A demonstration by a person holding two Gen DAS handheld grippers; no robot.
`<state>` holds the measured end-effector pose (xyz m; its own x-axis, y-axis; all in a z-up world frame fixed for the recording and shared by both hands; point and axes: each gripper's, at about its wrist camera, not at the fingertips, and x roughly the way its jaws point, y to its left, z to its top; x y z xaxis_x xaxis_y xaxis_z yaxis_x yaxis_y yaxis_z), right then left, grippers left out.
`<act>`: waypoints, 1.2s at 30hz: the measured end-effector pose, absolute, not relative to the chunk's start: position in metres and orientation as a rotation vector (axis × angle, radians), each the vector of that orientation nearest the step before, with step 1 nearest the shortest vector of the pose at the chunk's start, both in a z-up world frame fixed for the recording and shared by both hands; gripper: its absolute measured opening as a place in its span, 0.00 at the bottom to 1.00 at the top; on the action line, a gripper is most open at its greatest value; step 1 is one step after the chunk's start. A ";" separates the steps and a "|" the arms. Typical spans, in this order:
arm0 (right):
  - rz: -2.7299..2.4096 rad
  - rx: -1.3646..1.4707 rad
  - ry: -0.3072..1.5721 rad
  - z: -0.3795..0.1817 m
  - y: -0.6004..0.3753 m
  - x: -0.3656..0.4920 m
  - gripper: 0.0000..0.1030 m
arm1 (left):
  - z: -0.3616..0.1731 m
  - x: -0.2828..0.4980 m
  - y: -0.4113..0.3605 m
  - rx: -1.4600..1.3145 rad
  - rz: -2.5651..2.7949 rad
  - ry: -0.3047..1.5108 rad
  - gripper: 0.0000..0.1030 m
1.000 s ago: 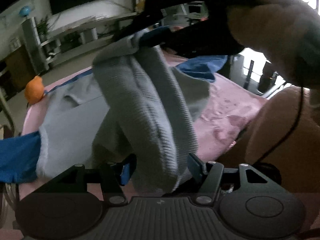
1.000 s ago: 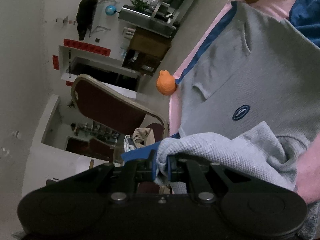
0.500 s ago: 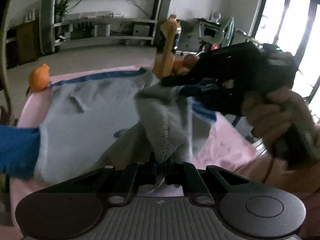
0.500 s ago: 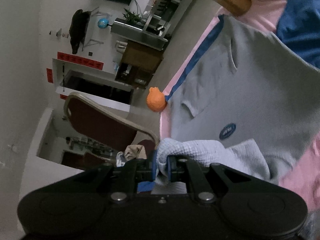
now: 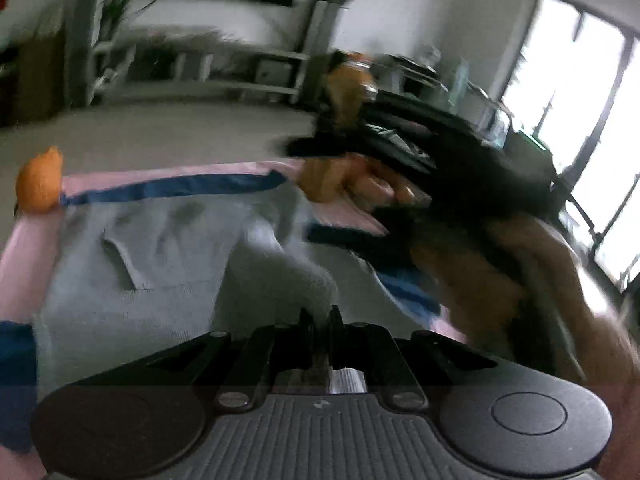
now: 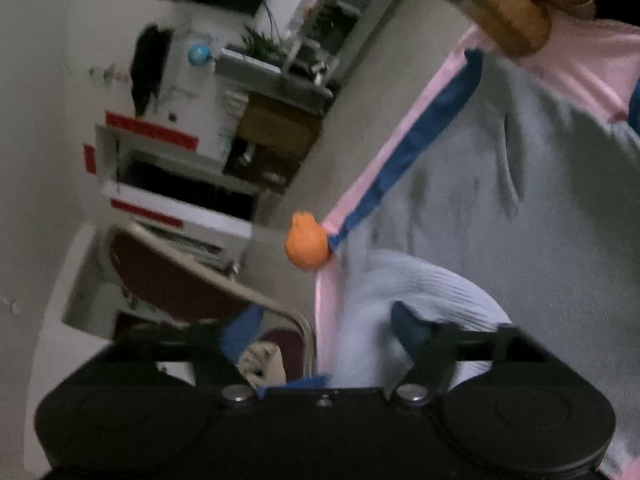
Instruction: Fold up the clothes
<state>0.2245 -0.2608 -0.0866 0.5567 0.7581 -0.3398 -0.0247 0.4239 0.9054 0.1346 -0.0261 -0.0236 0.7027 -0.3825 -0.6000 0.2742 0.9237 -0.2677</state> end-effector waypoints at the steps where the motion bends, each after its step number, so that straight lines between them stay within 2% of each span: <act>1: 0.571 1.039 0.837 -0.087 -0.270 0.224 0.75 | -0.025 0.147 -0.025 -0.189 -0.367 0.718 0.05; 5: 0.511 1.068 0.776 -0.091 -0.302 0.223 0.77 | -0.025 0.189 -0.027 -0.295 -0.403 0.761 0.08; 6: 0.482 1.064 0.780 -0.094 -0.308 0.223 0.78 | -0.018 0.185 -0.024 -0.332 -0.451 0.732 0.19; 7: 0.443 1.053 0.797 -0.099 -0.313 0.224 0.78 | -0.009 0.176 -0.021 -0.340 -0.494 0.689 0.35; 8: 0.414 1.051 0.816 -0.103 -0.318 0.224 0.78 | 0.000 0.162 -0.017 -0.319 -0.517 0.638 0.41; 12: 0.388 0.984 0.848 -0.101 -0.332 0.215 0.78 | 0.001 0.115 0.004 -0.210 -0.472 0.565 0.45; 18: 0.355 0.775 1.032 -0.126 -0.300 0.205 0.78 | -0.084 0.120 -0.002 0.057 -0.146 0.681 0.41; 20: 0.375 0.682 1.098 -0.140 -0.273 0.204 0.78 | -0.096 0.137 0.005 0.024 -0.116 0.741 0.40; 23: 0.367 0.522 1.111 -0.147 -0.239 0.205 0.77 | -0.108 0.166 0.021 -0.072 -0.100 0.836 0.49; 25: 0.334 0.512 1.077 -0.143 -0.234 0.207 0.78 | -0.116 0.189 0.031 -0.141 -0.121 0.885 0.65; 29: 0.272 0.589 0.981 -0.135 -0.242 0.215 0.76 | -0.130 0.231 0.045 -0.251 -0.181 0.960 0.62; 30: 0.265 0.588 0.963 -0.134 -0.242 0.218 0.71 | -0.133 0.234 0.040 -0.234 -0.200 0.957 0.61; 31: 0.259 0.588 0.944 -0.132 -0.241 0.221 0.60 | -0.136 0.236 0.034 -0.213 -0.218 0.954 0.60; 32: 0.252 0.572 0.934 -0.132 -0.239 0.225 0.59 | -0.139 0.239 0.029 -0.191 -0.237 0.951 0.57; 35: 0.235 0.468 0.955 -0.140 -0.224 0.236 0.59 | -0.147 0.242 0.016 -0.133 -0.249 0.935 0.36; 36: 0.227 0.446 0.965 -0.144 -0.221 0.238 0.58 | -0.149 0.243 0.012 -0.114 -0.251 0.929 0.12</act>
